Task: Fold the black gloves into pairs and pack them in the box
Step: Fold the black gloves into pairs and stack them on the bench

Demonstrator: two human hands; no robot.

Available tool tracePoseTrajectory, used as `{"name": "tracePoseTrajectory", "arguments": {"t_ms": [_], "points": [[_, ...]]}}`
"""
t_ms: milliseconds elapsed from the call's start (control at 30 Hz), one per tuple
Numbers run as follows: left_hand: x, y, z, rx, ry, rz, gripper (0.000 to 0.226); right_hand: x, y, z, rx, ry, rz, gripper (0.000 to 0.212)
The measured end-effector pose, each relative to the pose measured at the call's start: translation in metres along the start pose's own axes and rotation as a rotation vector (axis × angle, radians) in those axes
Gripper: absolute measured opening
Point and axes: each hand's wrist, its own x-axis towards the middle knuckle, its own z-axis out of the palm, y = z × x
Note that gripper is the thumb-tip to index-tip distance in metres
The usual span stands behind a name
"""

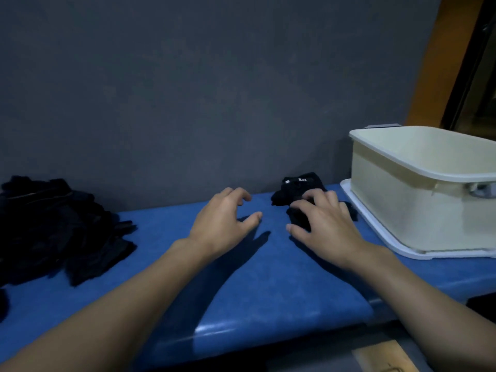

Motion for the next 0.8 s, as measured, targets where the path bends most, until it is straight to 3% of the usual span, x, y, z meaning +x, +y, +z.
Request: {"name": "tracePoseTrajectory", "arguments": {"t_ms": [433,633,800], "points": [[-0.105,-0.118,-0.137,0.225,0.129,-0.158,0.019,0.007,-0.176,0.037,0.190,-0.206,-0.324,0.044],[-0.138,-0.153,-0.166,0.259,0.181,-0.232,0.012,0.012,-0.245,0.057,0.322,-0.210,-0.364,0.043],[-0.144,-0.166,-0.162,0.248,0.081,-0.249,0.010,0.023,-0.255,0.076,0.346,-0.252,-0.327,0.038]]}}
